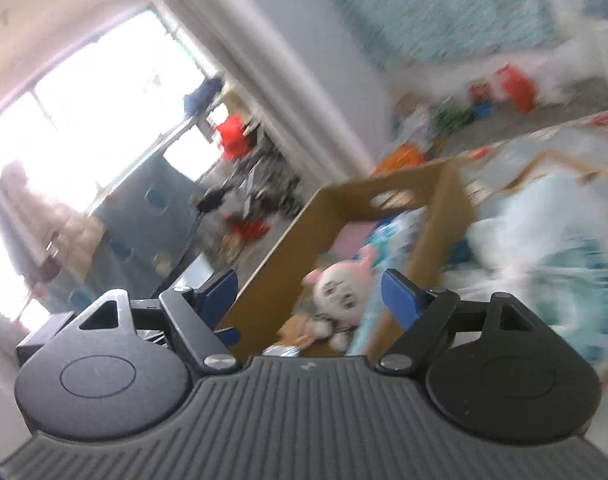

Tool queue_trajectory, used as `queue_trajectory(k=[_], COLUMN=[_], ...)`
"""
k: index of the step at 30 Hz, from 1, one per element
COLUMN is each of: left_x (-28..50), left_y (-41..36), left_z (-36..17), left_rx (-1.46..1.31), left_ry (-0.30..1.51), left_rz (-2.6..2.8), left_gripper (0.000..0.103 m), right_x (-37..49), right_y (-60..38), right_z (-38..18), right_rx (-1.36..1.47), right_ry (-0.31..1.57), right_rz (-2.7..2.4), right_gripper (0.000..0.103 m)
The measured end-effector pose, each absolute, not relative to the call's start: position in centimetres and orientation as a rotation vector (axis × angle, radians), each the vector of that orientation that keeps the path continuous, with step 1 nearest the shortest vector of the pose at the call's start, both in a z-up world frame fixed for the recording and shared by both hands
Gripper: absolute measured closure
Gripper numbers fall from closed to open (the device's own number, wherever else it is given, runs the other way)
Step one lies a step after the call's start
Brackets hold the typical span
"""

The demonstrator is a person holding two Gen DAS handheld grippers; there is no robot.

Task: Organize soft objects
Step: 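Move the right tool back to the gold box and grasp it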

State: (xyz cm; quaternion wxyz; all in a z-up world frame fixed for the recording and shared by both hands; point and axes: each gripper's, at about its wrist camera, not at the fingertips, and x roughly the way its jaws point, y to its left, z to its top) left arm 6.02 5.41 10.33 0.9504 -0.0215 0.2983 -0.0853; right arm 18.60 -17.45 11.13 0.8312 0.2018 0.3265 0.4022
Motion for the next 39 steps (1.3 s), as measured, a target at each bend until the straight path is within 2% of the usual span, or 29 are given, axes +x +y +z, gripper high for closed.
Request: queue_trajectory(k=[6,13,15,17,21,23,27,39], left_x=[6.9,10.3,11.1,11.8,12.5,12.3,12.1,11.5], left_y=[-2.2,-10.6,-12.3,-13.4,-14.8,-15.2,-15.1,-14.0], left_z=[9.2,3.1,1.3,-0.4,-2.6,-3.1,-3.5,-4.2], left_rx=[-0.018,0.006,0.012,0.007,0.037,0.048,0.05,0.016], left_ry=[0.592,0.687,0.715,0.749,0.804,0.817,0.824,0.852], left_rz=[-0.375,-0.461,-0.461,-0.474,-0.492,-0.5,-0.5,-0.499], left_gripper=[0.008,0.011,0.016,0.021,0.033,0.034,0.034,0.034], right_x=[16.8,19.2,20.2,21.6,23.9,25.0,25.1,20.7], right_y=[-27.6,-33.1,-33.7,-34.2,-35.4,-35.7,-35.9,-32.3], right_z=[9.4,3.7,1.9,0.5,-2.1,-3.3,-5.0,-5.2], right_rx=[0.523,0.49,0.468,0.443,0.4,0.401,0.407,0.39], right_ry=[0.611,0.749,0.78,0.809,0.845,0.867,0.907,0.959], right_rz=[0.644,0.455,0.417,0.362,0.29,0.287,0.277,0.323], right_gripper=[0.021,0.021,0.025,0.036,0.05,0.055,0.057,0.056])
